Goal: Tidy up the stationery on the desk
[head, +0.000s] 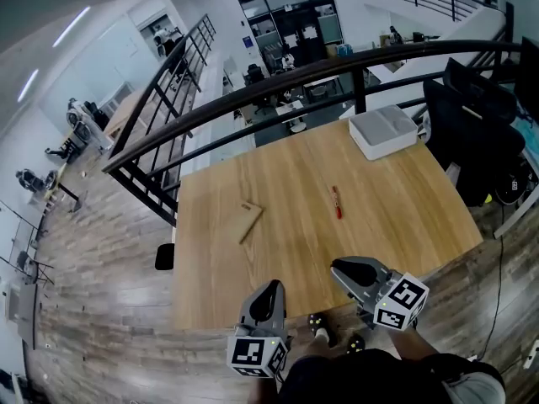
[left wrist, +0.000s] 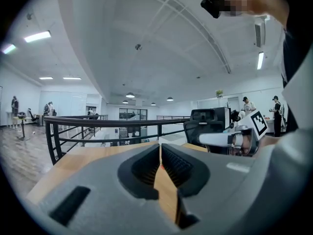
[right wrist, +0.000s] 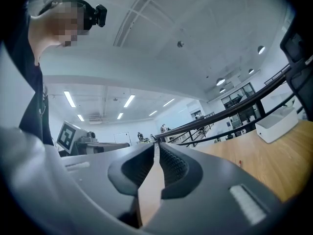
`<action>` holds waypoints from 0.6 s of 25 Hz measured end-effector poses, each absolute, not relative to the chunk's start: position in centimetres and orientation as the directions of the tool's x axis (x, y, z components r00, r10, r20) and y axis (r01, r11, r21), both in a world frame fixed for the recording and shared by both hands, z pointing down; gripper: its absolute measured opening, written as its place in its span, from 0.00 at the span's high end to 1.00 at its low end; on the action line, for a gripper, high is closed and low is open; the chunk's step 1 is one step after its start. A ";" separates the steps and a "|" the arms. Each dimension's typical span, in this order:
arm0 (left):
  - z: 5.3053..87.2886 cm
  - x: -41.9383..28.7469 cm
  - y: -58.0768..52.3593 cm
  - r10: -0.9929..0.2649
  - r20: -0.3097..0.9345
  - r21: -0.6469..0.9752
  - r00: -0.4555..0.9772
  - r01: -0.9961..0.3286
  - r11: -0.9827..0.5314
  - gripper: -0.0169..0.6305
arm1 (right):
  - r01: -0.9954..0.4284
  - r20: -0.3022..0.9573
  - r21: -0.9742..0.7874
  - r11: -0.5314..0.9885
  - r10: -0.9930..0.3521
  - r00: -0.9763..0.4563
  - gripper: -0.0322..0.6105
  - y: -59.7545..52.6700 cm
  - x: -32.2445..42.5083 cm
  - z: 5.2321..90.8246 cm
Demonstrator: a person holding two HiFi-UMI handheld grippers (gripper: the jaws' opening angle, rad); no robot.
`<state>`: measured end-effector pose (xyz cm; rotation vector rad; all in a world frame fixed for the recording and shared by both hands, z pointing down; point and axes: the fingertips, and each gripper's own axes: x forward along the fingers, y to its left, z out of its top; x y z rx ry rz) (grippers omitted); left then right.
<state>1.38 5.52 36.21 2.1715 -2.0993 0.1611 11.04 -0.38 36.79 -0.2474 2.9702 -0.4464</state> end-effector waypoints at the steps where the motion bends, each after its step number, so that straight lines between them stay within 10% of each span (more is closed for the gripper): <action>1: 36.4 0.7 5.3 -0.988 0.154 0.016 0.027 -1.000 -0.025 0.95 | -0.137 -0.099 -0.296 0.945 -0.173 -0.980 0.91 -0.7 10.4 36.8; 15: 38.5 -11.2 1.4 -0.984 0.155 0.051 -0.084 -0.994 0.093 0.94 | -0.079 -0.044 -0.253 0.964 -0.093 -0.995 0.89 -6.4 -1.1 37.6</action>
